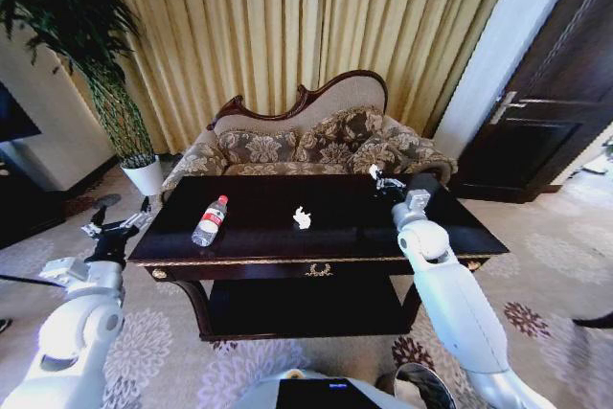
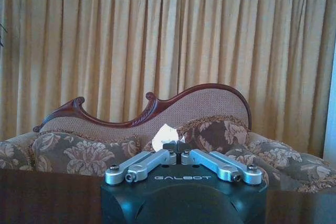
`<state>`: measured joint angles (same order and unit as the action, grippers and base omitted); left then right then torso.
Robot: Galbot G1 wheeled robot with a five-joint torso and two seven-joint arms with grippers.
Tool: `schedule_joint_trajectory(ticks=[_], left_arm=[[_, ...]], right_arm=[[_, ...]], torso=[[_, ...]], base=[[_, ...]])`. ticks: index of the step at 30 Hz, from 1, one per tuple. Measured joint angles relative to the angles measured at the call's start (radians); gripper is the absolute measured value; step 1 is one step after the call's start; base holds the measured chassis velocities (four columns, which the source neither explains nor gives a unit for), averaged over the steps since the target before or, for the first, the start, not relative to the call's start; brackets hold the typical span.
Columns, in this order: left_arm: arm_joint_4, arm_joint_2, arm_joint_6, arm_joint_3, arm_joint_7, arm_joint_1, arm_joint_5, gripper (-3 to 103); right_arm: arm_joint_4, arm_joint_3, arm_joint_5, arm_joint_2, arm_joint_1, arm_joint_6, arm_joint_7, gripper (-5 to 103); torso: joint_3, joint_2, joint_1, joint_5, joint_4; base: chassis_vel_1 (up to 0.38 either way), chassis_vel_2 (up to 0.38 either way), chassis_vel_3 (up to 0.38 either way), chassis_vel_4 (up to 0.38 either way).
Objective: Move to the front of the table and place the trash on the table into the trash bin.
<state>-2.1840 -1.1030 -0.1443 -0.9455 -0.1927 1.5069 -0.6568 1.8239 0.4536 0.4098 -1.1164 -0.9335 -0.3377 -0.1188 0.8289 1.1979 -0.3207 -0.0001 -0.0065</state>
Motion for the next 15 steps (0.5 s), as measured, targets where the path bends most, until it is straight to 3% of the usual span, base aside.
schedule_joint_trajectory(ticks=[15], left_arm=[[-0.002, -0.001, -0.001, -0.004, -0.001, 0.008, 0.003, 100]], right_arm=[[-0.006, -0.003, -0.015, -0.016, -0.015, 0.016, 0.0, 0]], torso=[[0.0, 0.0, 0.0, 0.0001, 0.0001]], base=[[0.112, -0.111, -0.109, 0.117]])
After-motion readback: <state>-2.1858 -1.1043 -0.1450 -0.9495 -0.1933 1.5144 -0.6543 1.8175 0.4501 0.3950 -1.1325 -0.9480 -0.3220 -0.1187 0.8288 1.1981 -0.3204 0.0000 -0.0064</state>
